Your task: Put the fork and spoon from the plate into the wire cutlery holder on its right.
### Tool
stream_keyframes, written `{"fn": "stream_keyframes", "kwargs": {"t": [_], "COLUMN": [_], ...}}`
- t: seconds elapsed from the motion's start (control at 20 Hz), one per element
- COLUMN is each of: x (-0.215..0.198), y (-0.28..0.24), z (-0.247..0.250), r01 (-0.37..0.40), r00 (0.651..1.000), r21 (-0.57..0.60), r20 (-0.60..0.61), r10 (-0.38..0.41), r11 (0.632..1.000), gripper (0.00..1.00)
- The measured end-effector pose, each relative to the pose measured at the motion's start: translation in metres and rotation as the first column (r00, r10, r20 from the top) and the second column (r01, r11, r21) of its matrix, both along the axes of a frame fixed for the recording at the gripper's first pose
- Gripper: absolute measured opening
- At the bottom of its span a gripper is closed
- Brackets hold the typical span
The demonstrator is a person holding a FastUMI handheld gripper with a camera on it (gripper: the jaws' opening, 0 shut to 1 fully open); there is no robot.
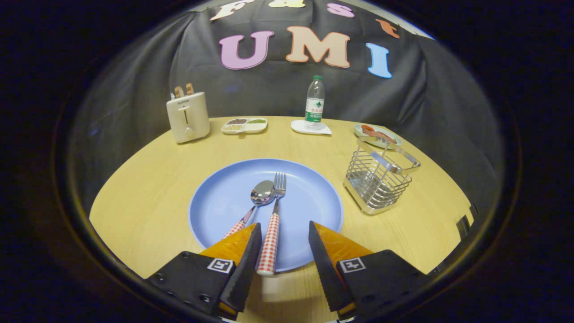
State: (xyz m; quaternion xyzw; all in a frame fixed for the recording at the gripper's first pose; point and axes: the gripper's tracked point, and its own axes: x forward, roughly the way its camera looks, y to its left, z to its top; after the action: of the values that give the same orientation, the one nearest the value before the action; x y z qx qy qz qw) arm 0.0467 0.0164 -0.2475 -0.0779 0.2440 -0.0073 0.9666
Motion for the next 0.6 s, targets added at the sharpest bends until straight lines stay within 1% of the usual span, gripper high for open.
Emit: {"fn": "stream_keyframes", "kwargs": {"t": [0.1,0.15,0.25,0.3,0.4,0.6], "x": [-0.001,-0.002,0.005,-0.006,0.002,0.001], "y": [0.007,0.006,0.007,0.006,0.006,0.006], "z": [-0.005,-0.011,-0.011,-0.003,-0.010,-0.008], "r01": [-0.027,-0.019,-0.016,-0.007,-0.003,0.002], "r00": [0.999,0.999,0.999,0.998,0.998,0.998], "r21": [-0.021,-0.030,-0.003,0.011,0.021,0.022], "r20": [-0.034,-0.049,-0.051,-0.056,-0.060,-0.066], "r10": [0.026,0.017,0.016,0.007,0.004,-0.001], "r11": [0.999,0.999,1.000,1.000,1.000,1.000], "gripper": [0.71,0.54,0.21,0.21,0.21,0.13]}}
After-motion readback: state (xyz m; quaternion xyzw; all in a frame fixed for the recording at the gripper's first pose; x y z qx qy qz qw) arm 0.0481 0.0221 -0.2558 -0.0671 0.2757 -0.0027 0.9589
